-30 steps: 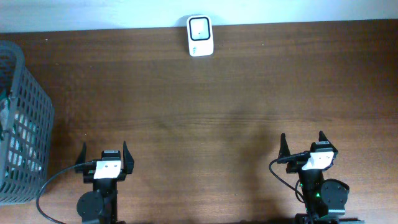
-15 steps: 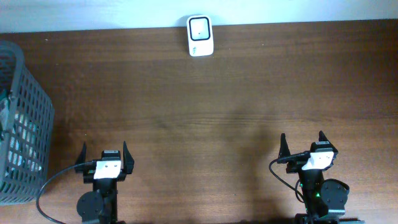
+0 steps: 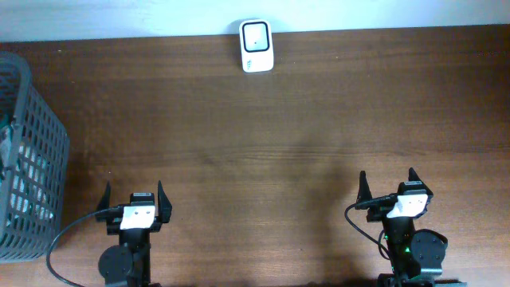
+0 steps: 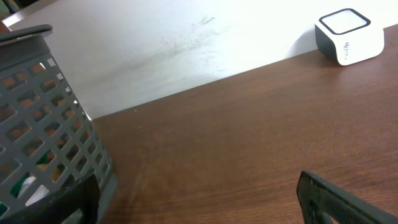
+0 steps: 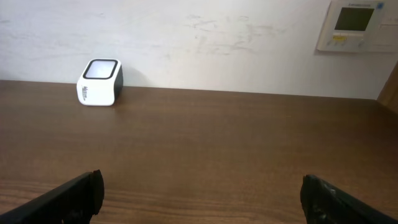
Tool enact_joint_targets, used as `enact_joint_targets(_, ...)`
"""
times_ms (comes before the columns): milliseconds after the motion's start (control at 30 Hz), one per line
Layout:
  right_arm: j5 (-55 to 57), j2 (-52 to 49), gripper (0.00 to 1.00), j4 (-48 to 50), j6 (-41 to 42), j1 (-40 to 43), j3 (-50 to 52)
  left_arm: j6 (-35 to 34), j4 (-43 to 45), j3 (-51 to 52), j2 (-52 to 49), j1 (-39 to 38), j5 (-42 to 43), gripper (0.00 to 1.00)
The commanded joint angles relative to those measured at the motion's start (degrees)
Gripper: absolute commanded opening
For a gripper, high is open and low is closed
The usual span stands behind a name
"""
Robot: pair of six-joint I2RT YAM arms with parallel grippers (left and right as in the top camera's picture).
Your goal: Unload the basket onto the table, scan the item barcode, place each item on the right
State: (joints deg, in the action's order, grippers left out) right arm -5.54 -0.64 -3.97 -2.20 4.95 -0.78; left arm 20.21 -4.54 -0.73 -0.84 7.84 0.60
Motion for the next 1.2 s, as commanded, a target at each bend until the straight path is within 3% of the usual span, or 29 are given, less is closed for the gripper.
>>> enact_joint_targets(0,-0.9,-0.2,0.99,0.0,-0.4,0.3,0.5,0.7,-0.3,0.2,0.5,-0.3,-0.5,0.99)
enact_joint_targets(533,-0.9,-0.2,0.98,0.0,-0.4,0.3,0.5,0.7,0.3,0.2,0.5,-0.3,-1.0,0.99)
enact_joint_targets(767,-0.9,-0.2,0.98,0.0,-0.4,0.3,0.5,0.7,2.8,-0.5,0.3,-0.3,2.7,0.99)
enact_joint_targets(1167,-0.9,-0.2,0.98,0.0,-0.4,0.3,0.5,-0.1,2.7,-17.5,-15.6,-0.3,7.1,0.99)
